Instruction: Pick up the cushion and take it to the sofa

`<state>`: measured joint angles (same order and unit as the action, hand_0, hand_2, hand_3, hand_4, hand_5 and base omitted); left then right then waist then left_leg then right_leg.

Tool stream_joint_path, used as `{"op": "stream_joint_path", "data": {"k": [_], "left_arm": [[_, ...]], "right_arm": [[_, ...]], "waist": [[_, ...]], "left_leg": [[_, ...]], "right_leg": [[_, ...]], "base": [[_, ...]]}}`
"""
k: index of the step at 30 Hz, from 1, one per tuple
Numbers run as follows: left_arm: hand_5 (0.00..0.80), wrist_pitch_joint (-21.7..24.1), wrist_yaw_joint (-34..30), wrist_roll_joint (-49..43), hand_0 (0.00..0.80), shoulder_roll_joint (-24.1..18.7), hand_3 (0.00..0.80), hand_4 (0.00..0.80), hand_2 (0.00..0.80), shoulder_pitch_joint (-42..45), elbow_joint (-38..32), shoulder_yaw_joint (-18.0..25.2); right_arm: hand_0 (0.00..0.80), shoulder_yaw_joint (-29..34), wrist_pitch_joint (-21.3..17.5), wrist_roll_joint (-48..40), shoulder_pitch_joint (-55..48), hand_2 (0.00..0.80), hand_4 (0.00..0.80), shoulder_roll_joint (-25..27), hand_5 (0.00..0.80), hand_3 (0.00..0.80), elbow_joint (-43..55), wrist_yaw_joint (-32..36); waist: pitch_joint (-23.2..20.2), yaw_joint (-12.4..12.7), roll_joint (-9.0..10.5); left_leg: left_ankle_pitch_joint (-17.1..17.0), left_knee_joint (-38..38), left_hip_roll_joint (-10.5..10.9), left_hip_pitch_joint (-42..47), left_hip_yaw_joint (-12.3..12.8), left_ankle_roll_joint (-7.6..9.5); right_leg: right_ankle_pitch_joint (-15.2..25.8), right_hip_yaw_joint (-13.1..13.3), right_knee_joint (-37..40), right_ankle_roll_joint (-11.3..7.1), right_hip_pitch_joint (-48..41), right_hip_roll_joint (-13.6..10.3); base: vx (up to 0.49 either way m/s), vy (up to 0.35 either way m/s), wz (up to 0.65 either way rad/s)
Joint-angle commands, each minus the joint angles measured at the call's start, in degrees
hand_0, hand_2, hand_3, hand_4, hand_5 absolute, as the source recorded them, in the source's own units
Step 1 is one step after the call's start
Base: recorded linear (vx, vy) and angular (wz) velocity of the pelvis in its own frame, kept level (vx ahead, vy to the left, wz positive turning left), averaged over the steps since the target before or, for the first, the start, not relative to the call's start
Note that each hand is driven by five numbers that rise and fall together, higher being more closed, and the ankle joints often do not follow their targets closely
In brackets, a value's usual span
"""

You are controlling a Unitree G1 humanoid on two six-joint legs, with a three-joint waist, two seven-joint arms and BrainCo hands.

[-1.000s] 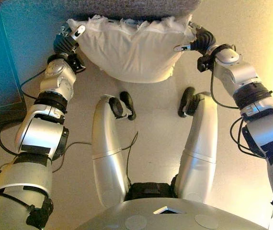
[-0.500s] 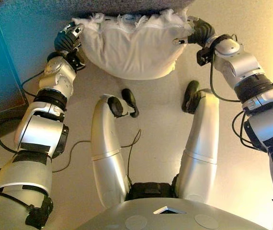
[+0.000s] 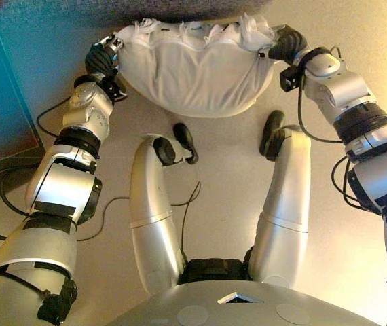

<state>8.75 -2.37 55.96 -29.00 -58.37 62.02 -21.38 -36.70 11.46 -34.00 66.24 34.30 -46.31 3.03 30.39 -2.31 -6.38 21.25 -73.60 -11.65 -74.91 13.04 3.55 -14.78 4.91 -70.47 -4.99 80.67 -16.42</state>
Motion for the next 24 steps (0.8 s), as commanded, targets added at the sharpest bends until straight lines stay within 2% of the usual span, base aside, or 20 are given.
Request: {"op": "stream_joint_path", "data": {"k": [1, 3, 7, 14, 18, 22, 23, 24], "left_arm": [[0.8, 6.67, -2.12, 3.34, 0.8, 2.85, 0.8, 0.8, 0.8, -1.29, -6.45, 1.03], [0.8, 7.55, -0.99, 3.72, 0.8, 3.55, 0.8, 0.8, 0.8, 0.79, -8.69, 2.05], [0.8, 10.51, 1.71, -2.11, 0.8, 5.29, 0.8, 0.8, 0.8, 5.64, -14.86, 2.04], [0.8, 12.26, 2.89, -8.35, 0.8, 7.41, 0.8, 0.8, 0.8, 14.4, -26.79, 4.24], [0.8, 10.28, 3.25, -10.6, 0.8, 6.39, 0.8, 0.8, 0.8, 19.36, -32.66, 6.43], [0.8, 8.99, 2.97, -12.01, 0.8, 6.31, 0.8, 0.8, 0.8, 25.28, -36.98, 7.66], [0.8, 8.65, 2.65, -12.0, 0.8, 6.42, 0.8, 0.8, 0.8, 26.56, -37.78, 7.69], [0.8, 8.32, 2.18, -12.51, 0.8, 6.92, 0.8, 0.8, 0.8, 27.92, -38.44, 7.93]], "right_arm": [[0.8, 1.13, -6.12, -1.57, 1.94, 0.8, 0.8, -3.08, 0.8, 0.8, 5.5, -0.68], [0.8, 2.76, -7.74, -1.11, -0.48, 0.8, 0.8, -3.27, 0.8, 0.8, 6.72, -2.21], [0.8, 7.19, -12.69, 0.44, -7.96, 0.8, 0.8, -4.73, 0.8, 0.8, 11.45, -4.83], [0.8, 14.18, -19.74, 0.74, -23.47, 0.8, 0.8, -7.62, 0.8, 0.8, 22.72, -6.54], [0.8, 17.63, -20.96, -1.94, -30.92, 0.8, 0.8, -9.0, 0.8, 0.8, 28.42, -5.34], [0.8, 20.75, -21.41, -3.37, -37.93, 0.8, 0.8, -10.61, 0.8, 0.8, 30.53, -1.34], [0.8, 21.37, -21.07, -3.34, -39.38, 0.8, 0.8, -10.42, 0.8, 0.8, 31.09, -0.62], [0.8, 21.96, -21.14, -3.42, -40.82, 0.8, 0.8, -10.16, 0.8, 0.8, 31.31, 0.34]], "waist": [[-0.59, -1.26, -3.51], [-0.59, -1.11, -3.21], [-0.59, -0.67, -1.85], [-0.59, 0.13, 1.7], [-0.64, 0.46, 3.97], [-4.97, 0.88, 5.6], [-5.95, 0.92, 6.11], [-6.91, 1.05, 6.54]], "left_leg": [[-2.06, 7.07, 2.18, 4.26, -1.45, -6.58], [-2.55, 8.41, 2.08, 5.85, -1.83, -6.89], [-3.95, 12.24, 1.71, 9.96, -2.78, -7.31], [-7.35, 24.04, 2.03, 22.77, -4.31, -7.35], [-9.88, 32.58, 3.2, 33.98, -5.04, -7.23], [-12.22, 40.97, 4.63, 43.51, -5.94, -7.26], [-14.4, 43.33, 5.28, 45.11, -5.94, -6.81], [-15.03, 45.13, 5.61, 47.19, -5.91, -6.92]], "right_leg": [[7.17, 1.92, 9.9, 1.91, -6.97, -1.13], [6.9, 1.26, 10.53, 1.61, -8.67, -1.2], [6.76, -0.83, 12.77, 0.55, -13.35, -1.54], [7.91, -6.43, 22.4, -1.23, -27.36, -3.02], [9.43, -9.53, 30.54, -1.86, -39.24, -3.17], [10.81, -12.13, 40.21, -2.63, -49.53, -2.53], [12.63, -12.99, 43.19, -2.26, -51.57, -2.55], [13.01, -13.75, 45.42, -2.44, -54.07, -2.46]], "base": [[-0.018, -0.099, 0.02], [-0.018, -0.109, 0.01], [-0.038, -0.171, 0.07], [-0.005, -0.19, 0.13], [0.096, -0.149, 0.12], [0.15, -0.092, 0.04], [0.128, -0.08, -0.07], [0.098, -0.081, -0.06]]}}
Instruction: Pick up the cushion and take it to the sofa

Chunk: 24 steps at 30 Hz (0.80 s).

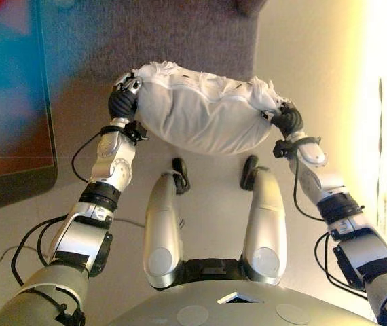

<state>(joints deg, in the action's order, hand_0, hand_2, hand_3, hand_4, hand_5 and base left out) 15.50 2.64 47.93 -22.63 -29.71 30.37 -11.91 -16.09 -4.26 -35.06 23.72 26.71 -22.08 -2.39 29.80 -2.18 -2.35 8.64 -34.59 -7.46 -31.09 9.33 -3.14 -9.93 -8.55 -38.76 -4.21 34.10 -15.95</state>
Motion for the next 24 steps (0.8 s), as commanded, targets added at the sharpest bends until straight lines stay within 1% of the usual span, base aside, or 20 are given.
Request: {"op": "stream_joint_path", "data": {"k": [1, 4, 6, 7, 10, 13, 16, 18, 20, 21, 22, 24], "left_arm": [[0.8, 0.84, -3.07, -4.9, 0.8, 0.73, 0.8, 0.8, 0.8, 0.46, -7.73, -1.46], [0.8, -0.56, -3.57, -5.71, 0.8, 1.29, 0.8, 0.8, 0.8, 3.13, -9.25, -1.79], [0.8, -0.96, -4.06, -6.09, 0.8, 1.92, 0.8, 0.8, 0.8, 4.57, -9.82, -1.99], [0.8, -1.47, -4.64, -6.46, 0.8, 2.66, 0.8, 0.8, 0.8, 5.64, -9.72, -2.13], [0.8, -2.51, -5.15, -9.18, 0.8, 4.67, 0.8, 0.8, 0.8, 8.32, -10.31, -2.79], [0.8, -5.43, -5.9, -10.39, 0.8, 5.07, 0.8, 0.8, 0.8, 10.75, -11.83, -2.79], [0.8, -6.81, -6.62, -10.22, 0.8, 4.63, 0.8, 0.8, 0.8, 12.12, -11.94, -2.5], [0.8, -7.02, -6.84, -9.62, 0.8, 3.94, 0.8, 0.8, 0.8, 14.11, -12.12, -1.36], [0.8, -7.29, -6.54, -9.66, 0.8, 3.18, 0.8, 0.8, 0.8, 16.56, -13.58, 0.66], [0.8, -7.45, -6.62, -9.63, 0.8, 3.11, 0.8, 0.8, 0.8, 17.27, -13.91, 1.35], [0.8, -7.74, -7.07, -9.5, 0.8, 3.19, 0.8, 0.8, 0.8, 17.62, -13.77, 1.87], [0.8, -8.23, -8.09, -8.16, 0.8, 3.36, 0.8, 0.8, 0.8, 18.09, -13.81, 2.63]], "right_arm": [[0.8, 1.98, -5.5, -2.58, 0.28, 0.8, 0.8, -2.4, 0.8, 0.8, 7.29, 6.59], [0.8, 3.78, -4.88, -5.14, -3.03, 0.8, 0.8, -2.14, 0.8, 0.8, 8.43, 8.3], [0.8, 4.64, -4.55, -6.72, -5.18, 0.8, 0.8, -2.65, 0.8, 0.8, 9.15, 8.92], [0.8, 5.26, -4.18, -6.52, -6.74, 0.8, 0.8, -3.24, 0.8, 0.8, 8.99, 9.12], [0.8, 5.96, -2.98, -5.96, -9.82, 0.8, 0.8, -4.52, 0.8, 0.8, 8.17, 7.04], [0.8, 6.67, -1.83, -6.33, -12.98, 0.8, 0.8, -6.23, 0.8, 0.8, 7.9, 5.89], [0.8, 6.56, -1.99, -4.65, -14.8, 0.8, 0.8, -7.0, 0.8, 0.8, 8.32, 6.63], [0.8, 6.16, -0.75, -3.62, -15.58, 0.8, 0.8, -7.16, 0.8, 0.8, 9.1, 7.66], [0.8, 6.16, 1.1, -3.33, -15.67, 0.8, 0.8, -7.03, 0.8, 0.8, 9.75, 9.99], [0.8, 6.25, 1.55, -3.35, -15.97, 0.8, 0.8, -6.81, 0.8, 0.8, 9.85, 10.89], [0.8, 6.5, 1.79, -3.21, -16.32, 0.8, 0.8, -6.87, 0.8, 0.8, 9.63, 11.39], [0.8, 6.94, 2.58, -3.17, -16.58, 0.8, 0.8, -6.27, 0.8, 0.8, 9.92, 11.52]], "waist": [[-7.18, 1.04, 2.85], [-10.38, 1.01, 3.66], [-12.18, 0.91, 3.85], [-13.97, 0.93, 3.94], [-17.68, 1.11, 3.86], [-21.08, 1.33, 3.73], [-22.98, 1.18, 3.77], [-24.01, 1.4, 3.92], [-24.55, 2.08, 3.98], [-24.77, 2.14, 3.87], [-25.12, 2.15, 3.94], [-25.42, 2.27, 4.21]], "left_leg": [[-2.91, 7.77, 1.56, 5.47, -2.05, -0.29], [-4.73, 13.69, 1.69, 11.84, -1.7, -0.46], [-5.68, 16.89, 1.7, 15.31, -1.43, -0.5], [-6.18, 19.24, 1.67, 17.96, -1.02, -0.61], [-7.26, 24.22, 1.67, 23.26, -0.06, -0.75], [-7.19, 26.23, 1.47, 27.03, 0.47, -0.6], [-7.09, 27.9, 1.02, 29.93, 1.41, -0.55], [-6.81, 28.57, 0.17, 32.37, 3.37, -0.78], [-6.61, 29.12, -0.86, 34.41, 5.69, -1.27], [-6.71, 29.64, -1.03, 35.08, 5.86, -1.38], [-6.56, 29.73, -0.98, 35.38, 5.79, -1.46], [-6.31, 28.2, -1.48, 34.86, 5.42, -1.85]], "right_leg": [[8.43, -0.97, 15.51, -3.41, -9.78, -2.75], [9.82, -2.63, 22.6, -3.84, -17.16, -1.44], [10.61, -3.28, 25.98, -3.94, -20.97, -0.51], [10.99, -3.81, 28.29, -4.06, -23.77, 0.19], [11.5, -4.94, 32.31, -4.21, -28.92, 1.35], [10.85, -5.15, 32.79, -4.05, -32.04, 1.98], [9.86, -5.22, 32.32, -3.95, -33.84, 2.53], [9.12, -7.43, 31.5, -3.81, -34.85, 2.99], [8.54, -10.43, 31.31, -3.42, -35.94, 3.54], [8.39, -10.06, 31.62, -3.25, -36.54, 3.79], [8.09, -9.37, 32.28, -2.88, -37.42, 4.56], [7.9, -9.17, 32.46, -2.42, -37.84, 4.9]], "base": [[0.149, -0.091, 0.0], [0.136, -0.09, -0.05], [0.153, -0.077, -0.06], [0.221, -0.069, 0.0], [0.201, -0.045, -0.02], [0.179, -0.043, -0.01], [0.138, -0.06, -0.01], [0.132, -0.085, -0.07], [0.107, -0.099, -0.44], [0.113, -0.124, -0.75], [0.097, -0.144, -0.61], [0.061, -0.167, -0.21]]}}
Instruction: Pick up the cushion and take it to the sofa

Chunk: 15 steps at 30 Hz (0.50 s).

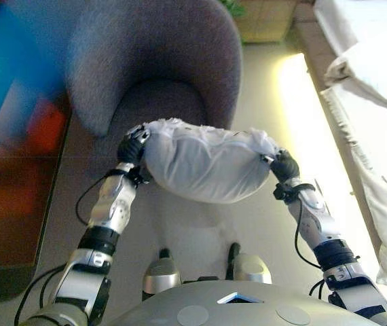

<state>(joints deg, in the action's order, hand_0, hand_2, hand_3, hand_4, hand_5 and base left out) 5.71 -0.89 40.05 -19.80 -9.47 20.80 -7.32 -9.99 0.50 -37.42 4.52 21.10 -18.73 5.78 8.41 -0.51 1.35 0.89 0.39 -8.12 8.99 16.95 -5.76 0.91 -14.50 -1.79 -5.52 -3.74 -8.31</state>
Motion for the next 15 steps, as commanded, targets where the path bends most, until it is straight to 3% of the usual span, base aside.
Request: {"op": "stream_joint_path", "data": {"k": [1, 4, 7, 9, 13, 15], "left_arm": [[0.8, 1.16, -4.92, -0.02, 0.8, 0.57, 0.8, 0.8, 0.8, -1.87, -4.6, -1.77], [0.8, 1.01, -5.72, 0.72, 0.8, 0.81, 0.8, 0.8, 0.8, -0.66, -4.68, -1.27], [0.8, 1.19, -5.78, 1.3, 0.8, 1.08, 0.8, 0.8, 0.8, 1.05, -5.64, -1.27], [0.8, 1.92, -5.56, 1.62, 0.8, 1.18, 0.8, 0.8, 0.8, 1.33, -5.39, -1.45], [0.8, 2.07, -5.54, 3.22, 0.8, 0.99, 0.8, 0.8, 0.8, 0.09, -4.71, -1.66], [0.8, 2.59, -6.39, 2.45, 0.8, 1.4, 0.8, 0.8, 0.8, -0.4, -3.78, -1.92]], "right_arm": [[0.8, 0.73, -1.86, -0.96, 2.54, 0.8, 0.8, -0.22, 0.8, 0.8, 6.93, 3.31], [0.8, 0.31, -1.71, -0.74, 2.22, 0.8, 0.8, 0.13, 0.8, 0.8, 6.86, 3.65], [0.8, -0.64, -1.19, -0.4, 2.42, 0.8, 0.8, 1.03, 0.8, 0.8, 7.9, 3.3], [0.8, -0.99, -1.18, 0.9, 2.62, 0.8, 0.8, 1.6, 0.8, 0.8, 8.37, 3.48], [0.8, -1.3, 0.15, -0.29, 3.43, 0.8, 0.8, 3.8, 0.8, 0.8, 8.79, 3.82], [0.8, -1.35, 0.53, -0.89, 3.23, 0.8, 0.8, 4.01, 0.8, 0.8, 8.08, 4.55]], "waist": [[-3.86, 0.54, 0.82], [-3.31, 0.57, 1.5], [-2.17, 0.9, 1.54], [-2.17, 0.65, 1.11], [-2.81, 0.44, -0.61], [-3.17, 0.4, -1.27]], "left_leg": [[2.11, -9.2, -1.22, -5.75, -2.4, 0.54], [3.97, -17.55, -1.65, -7.61, -3.48, 0.18], [-0.85, -22.23, -3.75, -10.33, -6.06, -0.99], [-3.81, -18.27, -5.3, -9.16, -7.15, -1.32], [-12.43, -6.91, -9.74, -7.08, -10.99, -3.91], [-14.1, -3.66, -11.76, -6.81, -12.15, -5.11]], "right_leg": [[-3.28, -2.81, -4.84, -0.52, -0.12, -2.55], [-4.26, -1.73, -6.02, 0.86, -0.46, -2.28], [-4.37, -0.26, -6.69, 1.72, -0.85, -2.02], [-4.21, 0.3, -7.13, 1.32, -0.59, -2.32], [-4.48, 2.06, -7.2, 0.01, -0.48, -3.54], [-4.48, 2.47, -7.35, -1.2, -0.35, -5.33]], "base": [[0.05, -0.16, -0.01], [0.059, -0.129, -0.05], [0.041, 0.024, -0.26], [0.07, 0.209, -0.37], [0.108, 0.309, -0.21], [0.11, 0.358, -0.1]]}}
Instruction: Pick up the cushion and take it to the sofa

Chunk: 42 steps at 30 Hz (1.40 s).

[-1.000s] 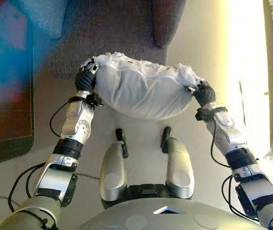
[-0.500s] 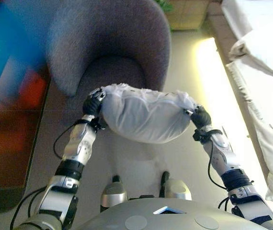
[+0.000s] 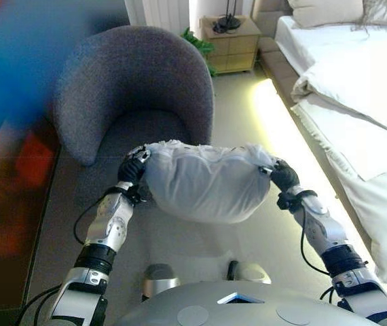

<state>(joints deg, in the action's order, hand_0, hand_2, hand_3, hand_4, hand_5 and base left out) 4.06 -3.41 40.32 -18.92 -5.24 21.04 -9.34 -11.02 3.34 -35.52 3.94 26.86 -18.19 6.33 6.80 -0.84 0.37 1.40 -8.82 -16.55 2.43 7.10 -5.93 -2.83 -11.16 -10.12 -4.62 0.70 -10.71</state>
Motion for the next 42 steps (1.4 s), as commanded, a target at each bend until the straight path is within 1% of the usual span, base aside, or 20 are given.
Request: {"op": "stream_joint_path", "data": {"k": [1, 3, 4, 5, 6, 7, 9, 11, 14, 17, 20, 21, 23, 25, 28, 29, 31, 33, 39, 42], "left_arm": [[0.8, 4.47, -4.13, 2.03, 0.8, 0.61, 0.8, 0.8, 0.8, -4.81, -3.74, 0.01], [0.8, 4.54, -5.05, 1.5, 0.8, 0.63, 0.8, 0.8, 0.8, -5.28, -3.28, -0.04], [0.8, 4.24, -5.69, 1.3, 0.8, 0.37, 0.8, 0.8, 0.8, -5.8, -3.12, 0.09], [0.8, 4.0, -6.02, 1.13, 0.8, 0.13, 0.8, 0.8, 0.8, -6.11, -2.99, 0.19], [0.8, 3.44, -5.92, 0.86, 0.8, -0.34, 0.8, 0.8, 0.8, -6.61, -3.07, 0.09], [0.8, 3.31, -5.52, 0.41, 0.8, -0.95, 0.8, 0.8, 0.8, -6.8, -3.25, -0.34], [0.8, 2.7, -4.88, -0.44, 0.8, -2.33, 0.8, 0.8, 0.8, -6.62, -4.64, -0.62], [0.8, 1.84, -4.6, -0.39, 0.8, -3.3, 0.8, 0.8, 0.8, -6.79, -5.82, -0.3], [0.8, 1.61, -4.15, -0.69, 0.8, -3.89, 0.8, 0.8, 0.8, -6.99, -5.49, 0.5], [0.8, 1.47, -3.99, -0.95, 0.8, -3.89, 0.8, 0.8, 0.8, -5.99, -5.56, 2.57], [0.8, 2.14, -4.69, -1.08, 0.8, -3.94, 0.8, 0.8, 0.8, -4.61, -5.39, 4.2], [0.8, 2.24, -4.66, -1.34, 0.8, -3.94, 0.8, 0.8, 0.8, -4.04, -5.77, 4.69], [0.8, 2.35, -4.1, -1.16, 0.8, -3.85, 0.8, 0.8, 0.8, -3.67, -6.21, 4.62], [0.8, 2.36, -3.75, -0.7, 0.8, -3.57, 0.8, 0.8, 0.8, -4.05, -5.82, 4.16], [0.8, 3.37, -3.57, -1.32, 0.8, -2.89, 0.8, 0.8, 0.8, -4.57, -4.71, 3.17], [0.8, 3.68, -3.61, -1.58, 0.8, -2.6, 0.8, 0.8, 0.8, -4.32, -4.55, 3.3], [0.8, 4.74, -3.32, -2.17, 0.8, -1.27, 0.8, 0.8, 0.8, -3.83, -4.16, 3.58], [0.8, 4.78, -3.5, -0.45, 0.8, -0.54, 0.8, 0.8, 0.8, -2.82, -4.52, 4.17], [0.8, 5.45, -2.83, 0.67, 0.8, 0.07, 0.8, 0.8, 0.8, -2.33, -5.01, 4.87], [0.8, 6.28, -2.04, 0.07, 0.8, 0.44, 0.8, 0.8, 0.8, -2.45, -4.83, 5.04]], "right_arm": [[0.8, -0.48, -2.23, -2.89, 3.7, 0.8, 0.8, -1.63, 0.8, 0.8, 7.35, 4.13], [0.8, -0.77, -2.12, -3.42, 3.51, 0.8, 0.8, -1.89, 0.8, 0.8, 6.88, 3.9], [0.8, -0.87, -2.07, -3.87, 3.59, 0.8, 0.8, -2.08, 0.8, 0.8, 6.61, 3.5], [0.8, -0.84, -2.32, -4.11, 3.55, 0.8, 0.8, -2.41, 0.8, 0.8, 6.24, 3.44], [0.8, -0.84, -2.68, -4.51, 3.19, 0.8, 0.8, -3.32, 0.8, 0.8, 5.76, 3.21], [0.8, -0.7, -2.83, -4.73, 2.56, 0.8, 0.8, -4.13, 0.8, 0.8, 5.92, 2.78], [0.8, -0.58, -3.04, -4.69, 0.86, 0.8, 0.8, -4.87, 0.8, 0.8, 7.69, 2.33], [0.8, -0.81, -3.97, -4.49, 0.42, 0.8, 0.8, -5.58, 0.8, 0.8, 7.98, 2.13], [0.8, -1.28, -5.11, -5.18, 0.19, 0.8, 0.8, -7.65, 0.8, 0.8, 6.91, 2.24], [0.8, -1.73, -5.26, -3.48, -0.03, 0.8, 0.8, -8.99, 0.8, 0.8, 5.77, 2.97], [0.8, -1.74, -4.81, -2.76, -0.45, 0.8, 0.8, -8.76, 0.8, 0.8, 4.95, 3.69], [0.8, -1.49, -4.37, -2.7, -0.6, 0.8, 0.8, -8.51, 0.8, 0.8, 4.73, 4.43], [0.8, -1.23, -3.93, -2.74, -0.64, 0.8, 0.8, -7.89, 0.8, 0.8, 4.27, 5.34], [0.8, -1.33, -3.79, -3.17, -0.24, 0.8, 0.8, -6.95, 0.8, 0.8, 3.85, 5.9], [0.8, -2.29, -4.78, -3.86, 0.77, 0.8, 0.8, -6.28, 0.8, 0.8, 3.31, 6.55], [0.8, -2.23, -4.99, -3.79, 0.89, 0.8, 0.8, -6.14, 0.8, 0.8, 3.26, 7.23], [0.8, -1.74, -5.45, -3.38, 0.48, 0.8, 0.8, -5.85, 0.8, 0.8, 3.68, 8.72], [0.8, -1.21, -4.63, -3.48, -0.27, 0.8, 0.8, -5.91, 0.8, 0.8, 4.86, 8.58], [0.8, -1.4, -3.35, -3.29, -0.46, 0.8, 0.8, -4.35, 0.8, 0.8, 7.13, 8.07], [0.8, -1.43, -3.37, -3.25, -0.31, 0.8, 0.8, -3.69, 0.8, 0.8, 6.95, 9.61]], "waist": [[-1.65, 0.61, -0.63], [-1.84, 0.51, -1.24], [-1.76, 0.34, -1.38], [-1.79, 0.17, -1.04], [-1.91, 0.0, -0.76], [-1.99, 0.08, -0.5], [-2.05, 0.24, 0.16], [-2.02, 0.63, 0.55], [-2.04, 0.87, 0.5], [-2.42, 1.38, 0.82], [-2.97, 0.76, 1.11], [-3.2, 0.4, 1.48], [-3.31, -0.78, 2.28], [-2.81, -2.57, 3.41], [-1.58, -4.11, 4.44], [-1.37, -4.25, 4.6], [-1.88, -4.8, 4.7], [-2.59, -4.97, 4.78], [-4.21, -5.58, 4.52], [-4.84, -5.57, 4.77]], "left_leg": [[-14.44, 6.65, -3.77, 0.11, -2.35, -5.33], [-13.05, 7.14, -3.69, 0.47, -3.35, -6.02], [-10.48, 5.5, -2.91, 0.19, -3.4, -6.1], [-7.06, 4.22, -2.03, 0.0, -2.24, -5.69], [-3.36, 2.83, -0.37, -0.23, -1.07, -4.83], [-1.49, 1.59, 1.5, -0.66, -1.31, -3.87], [1.3, -1.49, 5.01, -2.04, -1.92, -2.05], [3.08, -2.2, 7.39, -2.43, -1.9, -0.3], [4.25, -1.14, 10.45, -1.83, -1.39, 1.96], [4.74, -0.16, 12.63, -1.48, 0.19, 3.28], [4.71, 0.65, 14.0, -1.13, 0.19, 4.21], [4.92, 0.84, 14.41, -0.88, 0.64, 4.2], [5.98, 0.88, 15.16, -0.23, 1.07, 4.52], [7.91, 0.67, 16.23, 0.86, 1.18, 5.4], [9.63, 1.01, 16.78, 3.12, 1.68, 6.78], [9.81, 1.09, 16.75, 3.78, 1.87, 7.07], [10.1, 0.64, 16.89, 4.12, 1.13, 7.43], [10.69, -1.12, 16.05, 4.34, 1.14, 6.92], [2.87, -5.57, 10.78, 5.06, 1.89, 3.29], [0.1, -11.29, 9.73, 3.9, 1.5, 1.83]], "right_leg": [[-0.73, -0.81, 0.72, -2.71, -4.62, -3.89], [-0.51, -0.32, 0.19, -4.27, -4.22, -6.2], [-0.34, -0.1, -0.36, -5.54, -3.9, -7.99], [0.06, -0.15, -0.59, -6.34, -3.74, -9.53], [1.25, -0.4, -0.63, -7.16, -3.59, -11.76], [2.88, -0.39, -0.45, -7.48, -3.39, -13.4], [7.21, 0.74, 0.31, -7.96, -2.87, -15.44], [10.57, 1.04, 0.41, -8.31, -1.6, -17.57], [14.03, 1.87, -0.43, -8.48, 0.4, -18.33], [16.44, 1.07, -1.95, -8.49, 2.04, -18.35], [14.07, 3.14, -2.07, -7.22, 3.16, -13.75], [13.4, 3.04, 0.27, -6.95, 3.38, -11.75], [12.68, 4.62, 5.63, -6.85, 4.68, -7.77], [14.08, 7.41, 9.1, -7.32, 8.07, -3.87], [14.82, 8.09, 8.58, -7.26, 12.25, 0.18], [14.35, 7.75, 7.61, -7.01, 12.57, 0.98], [12.55, 10.07, 7.62, -5.68, 10.78, 2.59], [10.48, 10.04, 6.16, -4.66, 9.62, 2.79], [6.71, 8.73, 5.35, -0.89, 5.99, 5.24], [5.18, 7.89, 5.29, 0.79, 4.86, 6.09]], "base": [[0.112, 0.378, -0.1], [0.119, 0.432, -0.26], [0.109, 0.432, -0.25], [0.1, 0.442, -0.15], [0.087, 0.406, -0.07], [0.104, 0.439, -0.07], [0.081, 0.367, -0.04], [0.04, 0.341, 0.03], [0.018, 0.311, -0.07], [0.015, 0.233, -0.49], [0.073, 0.132, -0.75], [0.144, 0.031, -0.3], [0.188, -0.02, -0.52], [0.228, -0.049, -0.54], [0.241, -0.071, 0.0], [0.254, -0.093, 0.24], [0.288, -0.122, 0.04], [0.303, -0.15, 0.16], [0.242, -0.144, 0.06], [0.162, -0.193, 0.01]]}}
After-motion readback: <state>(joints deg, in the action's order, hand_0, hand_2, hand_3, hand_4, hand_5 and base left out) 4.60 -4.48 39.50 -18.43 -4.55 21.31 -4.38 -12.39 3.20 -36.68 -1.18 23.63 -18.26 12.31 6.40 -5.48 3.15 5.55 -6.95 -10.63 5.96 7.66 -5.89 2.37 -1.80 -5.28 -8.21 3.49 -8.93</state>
